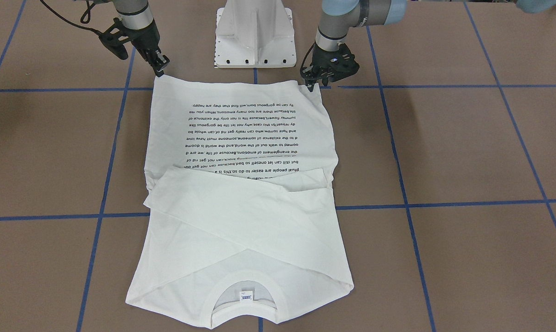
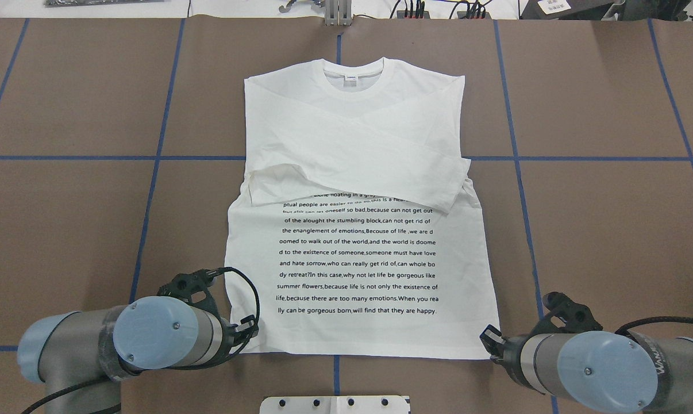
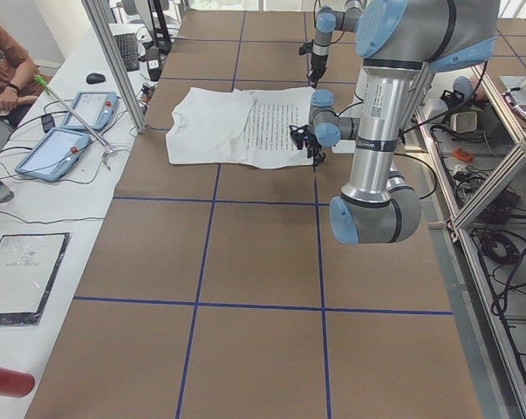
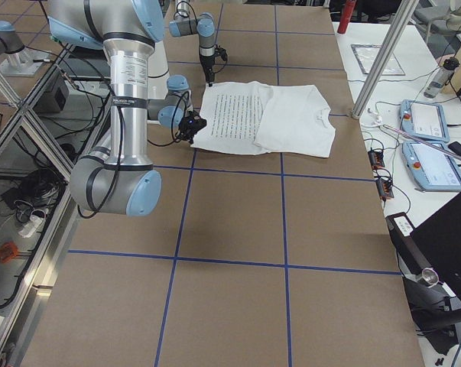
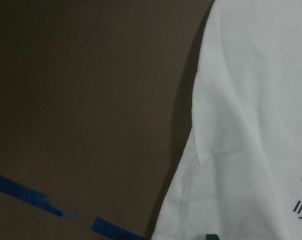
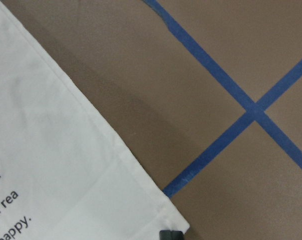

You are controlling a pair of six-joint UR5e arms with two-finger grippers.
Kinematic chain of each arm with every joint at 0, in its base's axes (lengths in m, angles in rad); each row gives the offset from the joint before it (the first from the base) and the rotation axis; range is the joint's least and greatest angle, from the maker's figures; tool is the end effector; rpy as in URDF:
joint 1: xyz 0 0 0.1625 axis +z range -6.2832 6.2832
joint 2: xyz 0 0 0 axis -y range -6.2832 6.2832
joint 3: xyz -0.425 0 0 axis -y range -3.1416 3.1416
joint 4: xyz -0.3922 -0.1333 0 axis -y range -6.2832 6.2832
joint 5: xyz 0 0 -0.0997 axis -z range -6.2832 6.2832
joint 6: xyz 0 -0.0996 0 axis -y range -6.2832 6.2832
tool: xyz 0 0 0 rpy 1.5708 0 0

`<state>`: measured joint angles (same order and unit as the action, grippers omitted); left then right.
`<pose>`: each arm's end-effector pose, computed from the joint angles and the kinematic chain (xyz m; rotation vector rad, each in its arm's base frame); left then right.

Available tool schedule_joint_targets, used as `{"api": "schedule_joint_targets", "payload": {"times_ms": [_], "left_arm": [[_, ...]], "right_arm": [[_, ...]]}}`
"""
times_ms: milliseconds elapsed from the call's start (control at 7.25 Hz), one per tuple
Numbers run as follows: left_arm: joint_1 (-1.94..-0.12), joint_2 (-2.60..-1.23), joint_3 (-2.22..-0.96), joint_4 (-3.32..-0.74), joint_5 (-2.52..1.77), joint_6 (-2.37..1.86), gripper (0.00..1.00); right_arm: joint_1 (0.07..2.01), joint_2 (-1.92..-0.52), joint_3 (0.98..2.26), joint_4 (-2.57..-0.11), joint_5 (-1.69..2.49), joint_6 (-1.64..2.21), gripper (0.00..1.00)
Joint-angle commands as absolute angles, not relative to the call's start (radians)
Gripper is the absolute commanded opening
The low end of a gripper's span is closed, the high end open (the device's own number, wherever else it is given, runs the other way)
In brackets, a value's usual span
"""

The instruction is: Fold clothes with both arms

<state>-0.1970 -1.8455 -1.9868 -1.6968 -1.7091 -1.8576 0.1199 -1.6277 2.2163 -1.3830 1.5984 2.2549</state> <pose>0.5236 -0.2264 0.3166 -0.1682 0.8144 -0.3994 -0.4241 -0.1826 0.3702 -0.2474 -0.7572 0.7516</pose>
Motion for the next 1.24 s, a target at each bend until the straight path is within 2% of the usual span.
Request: {"api": "schedule_joint_targets", "payload": {"times_ms": [0, 138, 276, 414, 1103], "left_arm": [[-0.187, -1.847, -1.982, -1.697, -1.710, -1.858, 0.48], [-0.187, -1.847, -1.982, -1.697, -1.712, -1.858, 0.43], [-0.187, -1.847, -1.983, -1.697, -1.712, -1.858, 0.32], [-0.187, -1.845, -1.983, -1.697, -1.712, -1.858, 0.00], [-0.189, -1.794, -2.020, -1.697, -1.710, -1.839, 0.00]], "right_arm": [[0.120, -1.628, 2.223, -1.384, 1.598, 2.255, 0.00], [0.121, -1.629, 2.229, -1.385, 1.598, 2.255, 0.00], [0.120, -1.629, 2.229, -1.385, 1.598, 2.255, 0.00], [0.121, -1.628, 2.229, -1.385, 1.600, 2.255, 0.00], [0.120, -1.629, 2.227, -1.385, 1.600, 2.253, 0.00]]}}
